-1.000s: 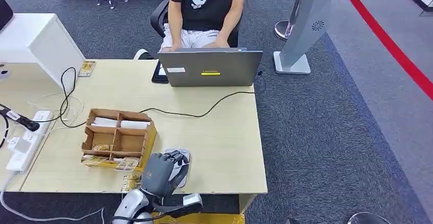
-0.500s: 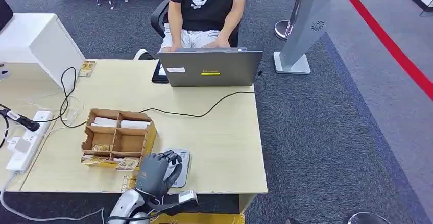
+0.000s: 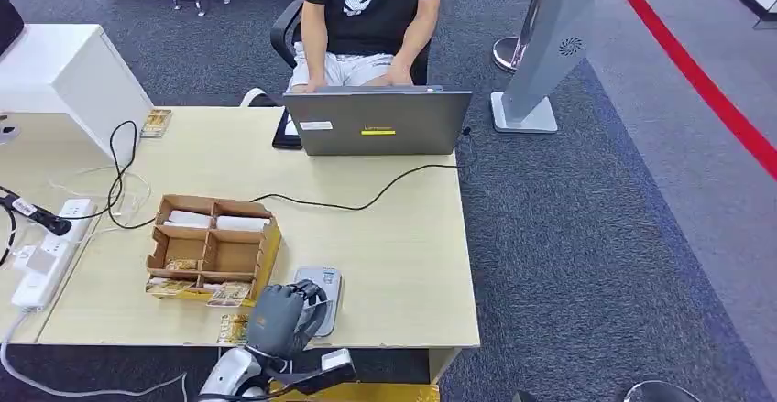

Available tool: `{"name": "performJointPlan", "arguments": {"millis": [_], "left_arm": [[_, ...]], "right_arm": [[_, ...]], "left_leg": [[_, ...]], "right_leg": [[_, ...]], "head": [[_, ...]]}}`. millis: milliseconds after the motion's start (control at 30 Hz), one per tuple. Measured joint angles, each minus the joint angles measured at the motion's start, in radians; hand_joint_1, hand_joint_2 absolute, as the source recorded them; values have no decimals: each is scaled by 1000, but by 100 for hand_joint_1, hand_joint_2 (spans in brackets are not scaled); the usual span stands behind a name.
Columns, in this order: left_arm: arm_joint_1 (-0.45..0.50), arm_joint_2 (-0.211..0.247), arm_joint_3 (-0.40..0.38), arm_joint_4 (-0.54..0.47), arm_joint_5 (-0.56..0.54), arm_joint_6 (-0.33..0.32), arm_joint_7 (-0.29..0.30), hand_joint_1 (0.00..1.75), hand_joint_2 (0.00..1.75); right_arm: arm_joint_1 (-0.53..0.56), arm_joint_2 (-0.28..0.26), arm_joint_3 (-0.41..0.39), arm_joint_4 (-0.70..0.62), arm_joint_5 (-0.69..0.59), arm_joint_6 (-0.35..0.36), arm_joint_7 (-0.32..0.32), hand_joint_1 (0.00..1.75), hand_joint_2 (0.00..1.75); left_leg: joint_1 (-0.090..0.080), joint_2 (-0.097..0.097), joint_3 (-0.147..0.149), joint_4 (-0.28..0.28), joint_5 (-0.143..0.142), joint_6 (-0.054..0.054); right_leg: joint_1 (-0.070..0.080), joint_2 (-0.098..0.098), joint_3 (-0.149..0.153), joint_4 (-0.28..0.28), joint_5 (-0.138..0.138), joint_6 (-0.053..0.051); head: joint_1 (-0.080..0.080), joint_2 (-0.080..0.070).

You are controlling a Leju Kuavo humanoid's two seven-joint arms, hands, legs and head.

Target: Pass the card to the sensor for recognition and then transmit it.

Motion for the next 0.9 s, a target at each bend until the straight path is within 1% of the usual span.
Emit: {"name": "performJointPlan", "arguments": {"millis": [133, 267, 400, 533, 633, 800, 900], "left_arm": [[-12, -1, 0, 21, -2, 13, -4, 175, 175], [-22, -1, 0, 44, 3, 33, -23, 175, 175], [-27, -5, 0, 55, 5, 35, -27, 175, 175], [-26, -7, 0, 53, 6, 52, -51, 175, 175], [-23, -10, 0, 1, 5, 49, -54, 175, 175], [-41, -10, 0, -116, -17, 23, -28, 175, 175], [-42, -10, 0, -147, -19, 22, -28, 175, 175]], "right_arm": [[0, 0, 0, 0, 2, 0, 0, 0, 175], [-1, 0, 0, 0, 4, 0, 6, 0, 175], [-1, 0, 0, 0, 4, 0, 6, 0, 175], [-2, 0, 0, 0, 4, 2, 6, 0, 175], [-4, 0, 0, 0, 6, 2, 8, 0, 175], [-15, 0, 0, 0, 14, 2, 14, 0, 175], [-19, 0, 0, 0, 14, 2, 14, 0, 175]], "left_leg": [[0, 0, 0, 0, 0, 0], [0, 0, 0, 0, 0, 0], [0, 0, 0, 0, 0, 0], [0, 0, 0, 0, 0, 0], [0, 0, 0, 0, 0, 0], [0, 0, 0, 0, 0, 0], [0, 0, 0, 0, 0, 0]], "right_leg": [[0, 0, 0, 0, 0, 0], [0, 0, 0, 0, 0, 0], [0, 0, 0, 0, 0, 0], [0, 0, 0, 0, 0, 0], [0, 0, 0, 0, 0, 0], [0, 0, 0, 0, 0, 0], [0, 0, 0, 0, 0, 0]], "head": [[0, 0], [0, 0], [0, 0], [0, 0], [0, 0], [0, 0], [0, 0]]}}
